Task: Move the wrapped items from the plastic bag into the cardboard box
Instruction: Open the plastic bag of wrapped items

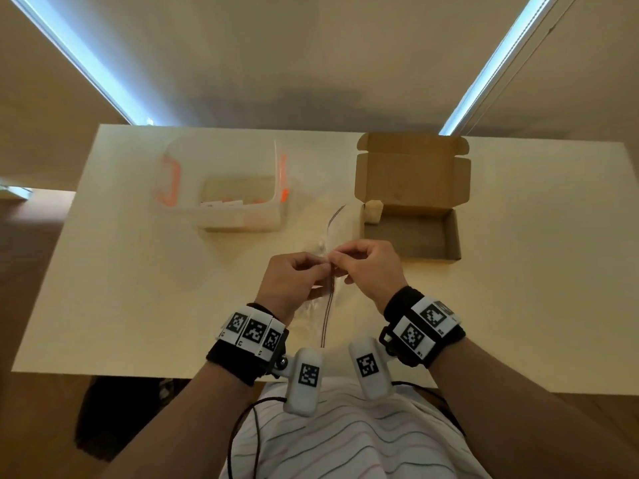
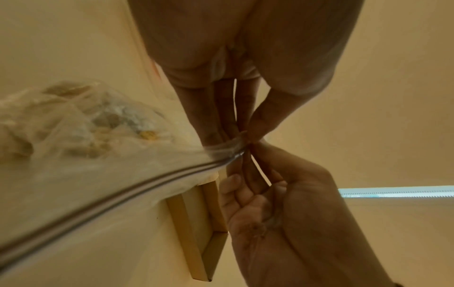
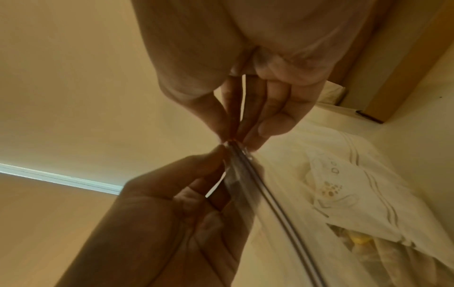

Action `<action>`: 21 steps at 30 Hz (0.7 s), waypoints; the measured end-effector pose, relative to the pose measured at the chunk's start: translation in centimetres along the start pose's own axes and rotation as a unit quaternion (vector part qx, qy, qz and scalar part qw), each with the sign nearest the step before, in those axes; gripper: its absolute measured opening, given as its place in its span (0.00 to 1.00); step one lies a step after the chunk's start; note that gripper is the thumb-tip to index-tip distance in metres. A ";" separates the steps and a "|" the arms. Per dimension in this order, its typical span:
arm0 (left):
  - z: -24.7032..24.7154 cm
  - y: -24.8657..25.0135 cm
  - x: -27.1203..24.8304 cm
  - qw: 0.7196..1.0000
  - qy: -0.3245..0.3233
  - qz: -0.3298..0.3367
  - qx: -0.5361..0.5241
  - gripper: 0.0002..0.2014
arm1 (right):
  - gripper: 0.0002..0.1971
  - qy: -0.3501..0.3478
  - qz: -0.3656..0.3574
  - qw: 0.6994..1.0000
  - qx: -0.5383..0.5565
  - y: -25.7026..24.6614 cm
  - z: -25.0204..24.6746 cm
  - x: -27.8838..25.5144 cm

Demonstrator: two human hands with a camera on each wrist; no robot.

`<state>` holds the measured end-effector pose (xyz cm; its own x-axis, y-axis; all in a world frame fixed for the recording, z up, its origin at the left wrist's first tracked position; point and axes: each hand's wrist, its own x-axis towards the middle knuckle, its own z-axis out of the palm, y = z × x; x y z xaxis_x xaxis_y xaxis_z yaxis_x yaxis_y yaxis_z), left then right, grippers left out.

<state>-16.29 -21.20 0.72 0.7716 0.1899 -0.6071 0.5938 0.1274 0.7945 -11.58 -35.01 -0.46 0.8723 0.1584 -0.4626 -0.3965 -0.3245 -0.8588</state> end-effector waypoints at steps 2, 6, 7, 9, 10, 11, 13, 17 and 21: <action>-0.1 0.1 0.2 1.000 -0.005 -0.013 -0.008 0.06 | 0.01 -0.003 0.001 1.000 -0.001 -0.1 -0.2 0.0; -0.1 0.1 0.4 1.000 0.012 0.004 0.016 0.03 | 0.02 -0.033 0.005 0.999 0.009 -0.1 -0.2 -0.2; -0.1 0.1 0.4 0.999 0.016 0.013 0.028 0.02 | 0.04 -0.036 0.010 0.999 0.022 0.0 -0.2 -0.3; 0.0 0.0 0.6 0.999 0.014 0.027 0.045 0.02 | 0.03 -0.035 0.025 0.998 0.050 0.1 -0.2 -0.2; 0.0 0.0 0.7 0.999 0.008 0.025 0.042 0.02 | 0.02 -0.036 0.039 0.996 0.069 0.2 -0.2 -0.1; 0.0 -0.1 0.7 0.999 0.003 0.019 0.030 0.02 | 0.01 -0.041 0.056 0.993 0.095 0.2 -0.2 -0.1; 0.0 -0.2 0.7 1.000 -0.003 0.002 0.003 0.02 | 0.01 -0.055 0.087 0.985 0.140 0.1 -0.2 0.0; 0.0 -0.1 0.7 0.999 -0.011 -0.022 -0.039 0.03 | 0.03 -0.081 0.105 0.977 0.170 0.1 -0.6 0.0; 0.1 0.0 0.7 0.998 -0.014 -0.038 -0.058 0.04 | 0.08 -0.087 0.110 0.976 0.166 0.4 -0.7 0.0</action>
<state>-15.71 -21.17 0.27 0.7328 0.1494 -0.6638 0.6208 0.2527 0.7422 -11.52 -35.78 -0.64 0.7048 0.2842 -0.6500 -0.6651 -0.0539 -0.7448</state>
